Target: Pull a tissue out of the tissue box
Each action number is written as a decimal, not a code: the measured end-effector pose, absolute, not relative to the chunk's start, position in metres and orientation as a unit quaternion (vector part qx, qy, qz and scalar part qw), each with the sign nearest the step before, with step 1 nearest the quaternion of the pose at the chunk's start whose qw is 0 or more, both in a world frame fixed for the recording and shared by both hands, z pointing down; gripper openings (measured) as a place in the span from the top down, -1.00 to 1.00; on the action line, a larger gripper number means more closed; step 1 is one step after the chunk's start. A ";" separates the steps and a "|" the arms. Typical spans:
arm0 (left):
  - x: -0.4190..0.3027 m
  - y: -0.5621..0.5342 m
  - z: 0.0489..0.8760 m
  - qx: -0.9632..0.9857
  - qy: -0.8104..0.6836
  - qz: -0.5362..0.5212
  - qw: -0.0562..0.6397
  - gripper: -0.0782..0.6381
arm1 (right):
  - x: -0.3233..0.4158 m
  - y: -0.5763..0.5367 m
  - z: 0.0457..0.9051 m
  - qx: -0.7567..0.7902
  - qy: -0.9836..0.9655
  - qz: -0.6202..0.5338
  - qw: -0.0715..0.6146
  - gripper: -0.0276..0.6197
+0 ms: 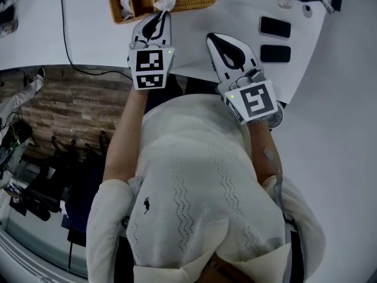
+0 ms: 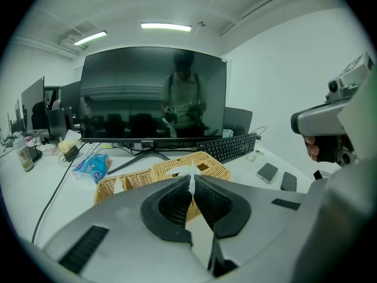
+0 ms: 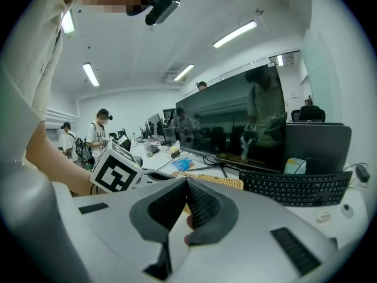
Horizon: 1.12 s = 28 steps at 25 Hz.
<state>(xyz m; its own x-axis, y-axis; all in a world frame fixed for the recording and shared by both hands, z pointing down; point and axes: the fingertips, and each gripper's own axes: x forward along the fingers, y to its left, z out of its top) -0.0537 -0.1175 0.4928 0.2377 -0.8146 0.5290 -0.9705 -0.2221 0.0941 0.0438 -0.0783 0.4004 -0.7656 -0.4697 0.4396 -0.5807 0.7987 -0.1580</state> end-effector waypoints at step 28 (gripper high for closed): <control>-0.053 -0.094 0.493 0.765 -0.579 0.203 0.195 0.73 | 0.046 -0.067 0.400 0.293 -0.926 0.143 0.190 0.91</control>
<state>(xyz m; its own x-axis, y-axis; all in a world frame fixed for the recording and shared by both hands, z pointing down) -0.0528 -0.0944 0.4926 0.2474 -0.8064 0.5371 -0.9651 -0.2541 0.0630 0.0459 -0.0672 0.3998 -0.7568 -0.4880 0.4348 -0.5964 0.7877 -0.1541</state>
